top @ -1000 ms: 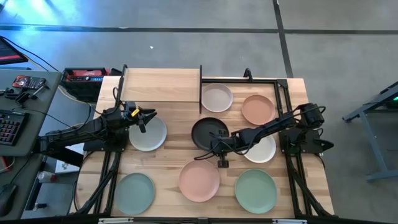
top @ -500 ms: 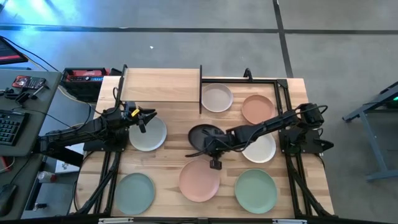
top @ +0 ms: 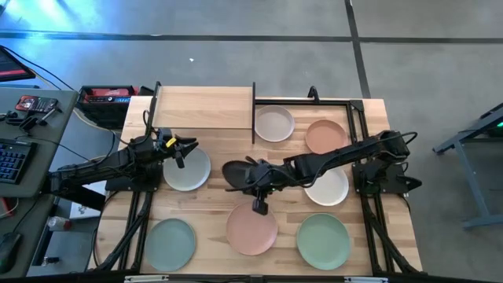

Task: Place and stack plates onto a shelf
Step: Put the black plate on the shelf

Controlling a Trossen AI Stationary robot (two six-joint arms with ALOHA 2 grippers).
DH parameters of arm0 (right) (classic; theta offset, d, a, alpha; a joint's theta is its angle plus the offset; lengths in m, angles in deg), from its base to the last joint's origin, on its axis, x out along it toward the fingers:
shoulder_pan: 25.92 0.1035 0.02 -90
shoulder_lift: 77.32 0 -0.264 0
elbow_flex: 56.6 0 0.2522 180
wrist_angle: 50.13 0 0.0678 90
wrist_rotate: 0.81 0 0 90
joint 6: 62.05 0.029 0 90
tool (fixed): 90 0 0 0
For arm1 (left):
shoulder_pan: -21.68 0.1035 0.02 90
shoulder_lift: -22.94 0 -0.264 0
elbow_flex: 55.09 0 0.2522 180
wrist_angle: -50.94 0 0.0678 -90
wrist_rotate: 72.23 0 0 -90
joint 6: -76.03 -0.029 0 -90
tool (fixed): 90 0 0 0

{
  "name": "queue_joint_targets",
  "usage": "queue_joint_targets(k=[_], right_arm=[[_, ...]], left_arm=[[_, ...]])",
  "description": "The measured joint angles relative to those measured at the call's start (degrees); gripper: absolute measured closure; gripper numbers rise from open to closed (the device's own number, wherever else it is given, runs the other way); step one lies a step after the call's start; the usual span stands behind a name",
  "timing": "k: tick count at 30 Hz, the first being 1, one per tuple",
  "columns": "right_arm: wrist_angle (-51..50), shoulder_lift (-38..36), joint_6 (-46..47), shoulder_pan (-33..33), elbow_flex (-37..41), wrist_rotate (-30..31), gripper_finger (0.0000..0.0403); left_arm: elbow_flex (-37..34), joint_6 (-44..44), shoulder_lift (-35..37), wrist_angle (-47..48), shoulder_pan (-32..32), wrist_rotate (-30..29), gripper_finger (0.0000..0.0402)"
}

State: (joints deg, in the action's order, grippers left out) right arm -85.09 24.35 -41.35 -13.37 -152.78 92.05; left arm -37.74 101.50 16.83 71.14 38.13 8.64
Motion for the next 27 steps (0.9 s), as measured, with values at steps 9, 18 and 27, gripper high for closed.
queue_joint_targets(k=[9,18,27], right_arm=[[-0.94,0.0,-4.89,-0.7,-7.95,5.49,0.0402],[-0.8,0.0,-22.24,-5.72,-14.74,10.7,0.0403],[3.59,0.0,-43.41,-15.52,-15.89,8.89,0.0403]], left_arm=[[0.0,0.0,0.0,0.0,0.02,0.0,0.0291],[-0.01,0.95,0.0,0.0,0.02,0.0,0.0291],[-0.01,1.42,0.0,0.01,0.01,0.0,0.0291]])
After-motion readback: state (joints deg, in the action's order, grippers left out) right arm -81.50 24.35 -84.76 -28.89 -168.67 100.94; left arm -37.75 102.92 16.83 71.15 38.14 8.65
